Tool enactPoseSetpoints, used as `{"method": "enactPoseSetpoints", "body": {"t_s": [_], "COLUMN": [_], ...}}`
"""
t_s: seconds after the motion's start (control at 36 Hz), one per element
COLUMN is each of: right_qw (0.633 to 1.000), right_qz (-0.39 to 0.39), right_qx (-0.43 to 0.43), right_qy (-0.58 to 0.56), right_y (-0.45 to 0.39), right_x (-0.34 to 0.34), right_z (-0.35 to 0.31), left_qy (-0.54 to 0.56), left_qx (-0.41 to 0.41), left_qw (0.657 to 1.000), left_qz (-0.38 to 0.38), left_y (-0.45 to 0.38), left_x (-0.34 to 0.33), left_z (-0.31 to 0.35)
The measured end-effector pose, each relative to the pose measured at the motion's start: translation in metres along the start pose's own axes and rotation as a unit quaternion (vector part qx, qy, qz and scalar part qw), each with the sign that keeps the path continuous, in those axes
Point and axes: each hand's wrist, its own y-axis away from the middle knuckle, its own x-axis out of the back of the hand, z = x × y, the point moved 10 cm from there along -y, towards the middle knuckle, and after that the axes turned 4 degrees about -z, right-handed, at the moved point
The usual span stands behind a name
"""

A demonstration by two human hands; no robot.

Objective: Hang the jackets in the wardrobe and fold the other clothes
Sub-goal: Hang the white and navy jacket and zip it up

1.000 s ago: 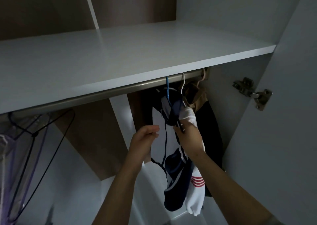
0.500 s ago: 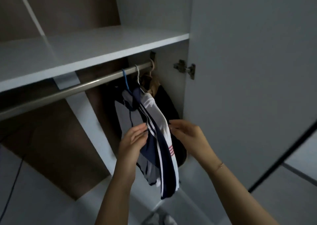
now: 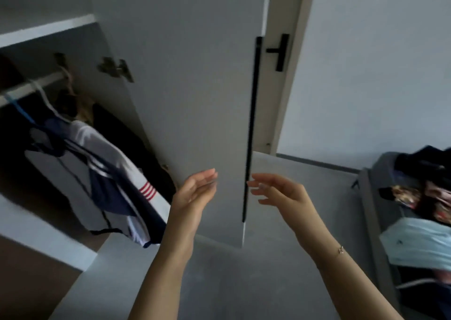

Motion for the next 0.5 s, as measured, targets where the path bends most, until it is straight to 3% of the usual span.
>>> {"method": "enactPoseSetpoints", "body": {"t_s": [0.28,0.5], "right_qw": [0.981,0.925], "right_qz": [0.19,0.369], "right_qx": [-0.02,-0.046], "right_qy": [-0.028,-0.077], "right_y": [0.12,0.28], "right_x": [0.209,0.399], "right_z": [0.028,0.056], "left_qy": [-0.028,-0.045], "left_qx": [0.06,0.11], "left_qw": [0.979,0.916], "left_qz": [-0.194,-0.383], "left_y": [0.027,0.131], "left_x": [-0.225,-0.468], "left_z": [-0.057,-0.118]}}
